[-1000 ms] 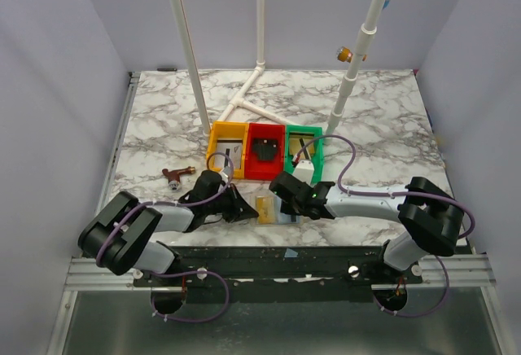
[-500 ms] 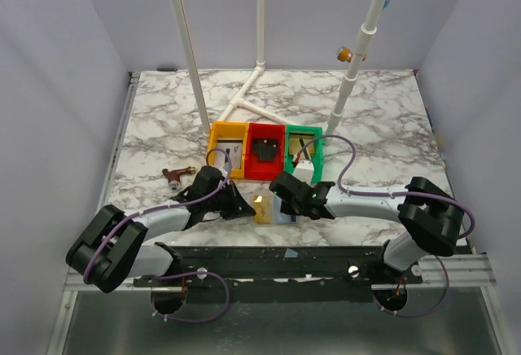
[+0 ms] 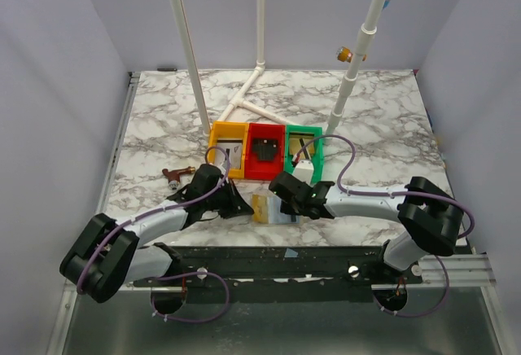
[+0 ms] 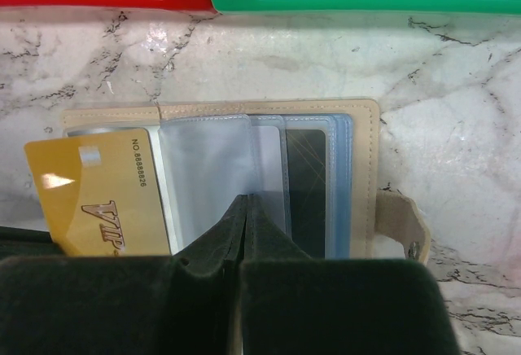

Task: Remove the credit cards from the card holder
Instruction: Remove the credit card from the card holder, then place the credit card in the storage box.

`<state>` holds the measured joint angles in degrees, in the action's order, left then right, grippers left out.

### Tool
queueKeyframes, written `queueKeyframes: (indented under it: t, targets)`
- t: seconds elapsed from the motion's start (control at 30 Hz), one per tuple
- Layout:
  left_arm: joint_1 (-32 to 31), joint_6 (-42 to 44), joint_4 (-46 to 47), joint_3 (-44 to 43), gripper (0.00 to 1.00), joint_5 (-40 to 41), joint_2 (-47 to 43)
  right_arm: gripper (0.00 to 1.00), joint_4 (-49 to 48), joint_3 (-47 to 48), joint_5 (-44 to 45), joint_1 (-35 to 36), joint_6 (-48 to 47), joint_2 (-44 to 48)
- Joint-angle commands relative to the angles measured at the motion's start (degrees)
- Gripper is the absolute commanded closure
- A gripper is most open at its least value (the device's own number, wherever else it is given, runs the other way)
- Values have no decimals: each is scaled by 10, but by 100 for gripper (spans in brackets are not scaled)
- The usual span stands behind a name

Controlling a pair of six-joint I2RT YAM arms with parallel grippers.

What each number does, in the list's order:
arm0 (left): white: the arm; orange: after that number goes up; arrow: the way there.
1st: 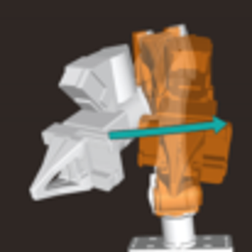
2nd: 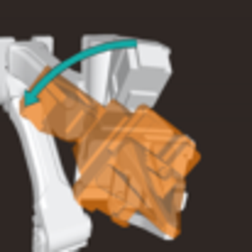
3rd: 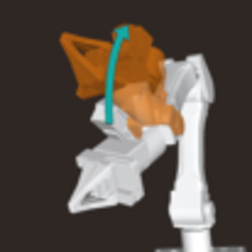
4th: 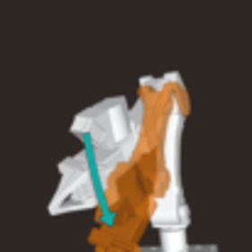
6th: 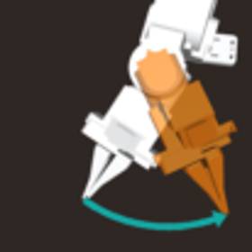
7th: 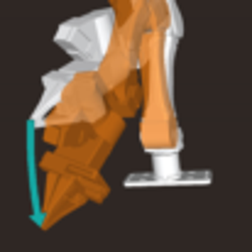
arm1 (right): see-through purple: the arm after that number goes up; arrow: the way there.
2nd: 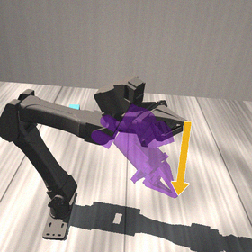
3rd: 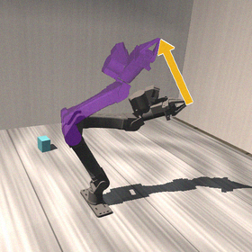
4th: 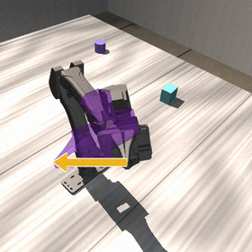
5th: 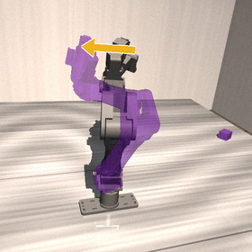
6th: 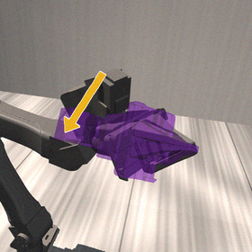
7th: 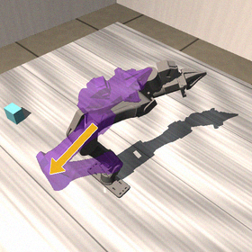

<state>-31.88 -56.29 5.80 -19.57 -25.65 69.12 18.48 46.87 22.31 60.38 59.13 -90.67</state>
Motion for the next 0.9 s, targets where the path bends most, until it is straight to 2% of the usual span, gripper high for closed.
queueKeyframes:
  t: [0.0,0.7,0.83,0.87]
  targets:
    - [4,18,-20,-23,100,12,-20,99,105,-31,-35,4,-4,-40]
    - [3,33,-50,-49,100,-4,-43,99,143,33,-12,5,-24,17]
    - [3,35,-53,-51,100,-6,-45,94,149,44,-5,5,-28,27]
    - [3,35,-53,-53,100,-6,-45,90,151,48,-3,4,-29,29]
